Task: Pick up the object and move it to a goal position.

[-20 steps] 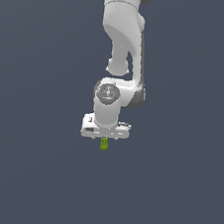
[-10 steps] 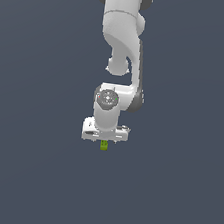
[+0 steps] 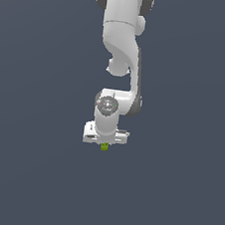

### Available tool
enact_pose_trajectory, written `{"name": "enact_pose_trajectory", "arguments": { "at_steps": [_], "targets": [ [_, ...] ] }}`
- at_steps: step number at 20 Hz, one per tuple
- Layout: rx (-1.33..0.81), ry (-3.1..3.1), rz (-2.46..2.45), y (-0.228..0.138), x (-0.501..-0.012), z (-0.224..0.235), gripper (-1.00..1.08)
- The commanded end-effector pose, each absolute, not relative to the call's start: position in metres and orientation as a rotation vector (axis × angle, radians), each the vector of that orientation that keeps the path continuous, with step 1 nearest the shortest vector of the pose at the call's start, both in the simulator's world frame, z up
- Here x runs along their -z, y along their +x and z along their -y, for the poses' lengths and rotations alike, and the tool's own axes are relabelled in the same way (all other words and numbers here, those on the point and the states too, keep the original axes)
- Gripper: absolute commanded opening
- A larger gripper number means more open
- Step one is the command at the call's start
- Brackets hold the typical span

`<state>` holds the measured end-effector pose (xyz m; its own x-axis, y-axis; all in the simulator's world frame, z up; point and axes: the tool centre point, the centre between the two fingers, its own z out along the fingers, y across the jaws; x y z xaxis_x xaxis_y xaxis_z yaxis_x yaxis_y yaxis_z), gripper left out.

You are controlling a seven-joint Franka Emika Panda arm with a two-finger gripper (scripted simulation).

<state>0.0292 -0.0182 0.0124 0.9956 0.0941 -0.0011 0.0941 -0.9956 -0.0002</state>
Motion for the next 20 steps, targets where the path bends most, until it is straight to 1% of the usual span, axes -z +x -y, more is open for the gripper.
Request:
{"name": "enact_pose_trajectory", "arguments": {
  "at_steps": [1,12,20],
  "targets": [
    [0.000,-3.138,0.148,0.030,-0.012,0.018,-1.00],
    [0.000,-3.138,0.148,0.030,-0.015,0.018,-1.00],
    [0.000,-3.138,0.148,0.042,-0.050,0.012,-1.00]
  ]
}}
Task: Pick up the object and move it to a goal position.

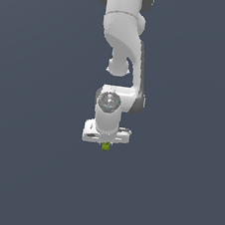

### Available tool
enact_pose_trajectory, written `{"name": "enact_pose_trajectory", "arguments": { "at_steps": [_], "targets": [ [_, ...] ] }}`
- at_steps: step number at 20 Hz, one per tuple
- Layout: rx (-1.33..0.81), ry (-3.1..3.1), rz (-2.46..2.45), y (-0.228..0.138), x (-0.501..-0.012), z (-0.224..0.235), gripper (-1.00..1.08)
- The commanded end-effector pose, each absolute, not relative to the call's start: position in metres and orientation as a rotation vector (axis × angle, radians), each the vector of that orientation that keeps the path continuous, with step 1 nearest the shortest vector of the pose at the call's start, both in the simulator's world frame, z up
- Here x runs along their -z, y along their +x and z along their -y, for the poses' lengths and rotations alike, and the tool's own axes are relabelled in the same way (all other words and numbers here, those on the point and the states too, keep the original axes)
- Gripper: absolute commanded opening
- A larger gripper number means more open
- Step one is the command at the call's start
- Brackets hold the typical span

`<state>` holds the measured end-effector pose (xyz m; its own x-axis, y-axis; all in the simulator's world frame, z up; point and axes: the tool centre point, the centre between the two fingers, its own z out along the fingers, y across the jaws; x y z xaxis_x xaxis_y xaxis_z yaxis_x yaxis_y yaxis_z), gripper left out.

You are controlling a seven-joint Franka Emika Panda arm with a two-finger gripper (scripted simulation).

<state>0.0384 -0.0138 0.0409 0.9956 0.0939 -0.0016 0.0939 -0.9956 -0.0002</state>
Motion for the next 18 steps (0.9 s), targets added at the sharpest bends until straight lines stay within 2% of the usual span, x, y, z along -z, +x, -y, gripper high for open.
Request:
{"name": "enact_pose_trajectory", "arguments": {
  "at_steps": [1,18],
  "targets": [
    [0.000,-3.138,0.148,0.044,-0.057,0.011,-1.00],
    [0.000,-3.138,0.148,0.093,-0.197,-0.011,-1.00]
  ]
}}
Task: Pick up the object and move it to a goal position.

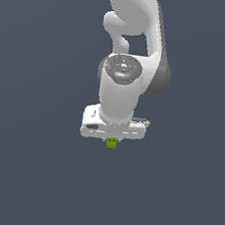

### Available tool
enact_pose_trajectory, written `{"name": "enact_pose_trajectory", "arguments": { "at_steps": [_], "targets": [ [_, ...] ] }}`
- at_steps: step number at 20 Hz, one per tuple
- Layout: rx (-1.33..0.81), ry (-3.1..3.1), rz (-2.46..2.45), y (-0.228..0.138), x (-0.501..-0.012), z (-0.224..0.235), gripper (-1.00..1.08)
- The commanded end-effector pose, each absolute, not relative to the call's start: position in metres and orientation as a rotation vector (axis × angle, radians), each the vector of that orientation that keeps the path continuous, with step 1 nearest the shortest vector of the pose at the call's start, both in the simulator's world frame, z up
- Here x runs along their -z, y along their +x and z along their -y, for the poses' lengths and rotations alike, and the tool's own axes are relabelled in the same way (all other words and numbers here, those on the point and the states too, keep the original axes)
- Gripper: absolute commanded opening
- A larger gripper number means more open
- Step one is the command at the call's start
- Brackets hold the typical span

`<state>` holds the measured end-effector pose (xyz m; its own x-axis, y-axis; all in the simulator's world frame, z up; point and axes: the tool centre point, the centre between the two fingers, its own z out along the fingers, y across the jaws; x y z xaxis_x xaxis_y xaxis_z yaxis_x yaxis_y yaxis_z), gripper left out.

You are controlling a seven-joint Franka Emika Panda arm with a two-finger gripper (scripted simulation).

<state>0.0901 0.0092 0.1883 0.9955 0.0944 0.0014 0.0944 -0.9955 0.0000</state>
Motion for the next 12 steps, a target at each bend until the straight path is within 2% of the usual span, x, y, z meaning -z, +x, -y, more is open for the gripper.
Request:
{"name": "enact_pose_trajectory", "arguments": {
  "at_steps": [1,12],
  "targets": [
    [0.000,-3.138,0.148,0.095,-0.202,-0.011,-1.00],
    [0.000,-3.138,0.148,0.105,-0.225,-0.015,-1.00]
  ]
}}
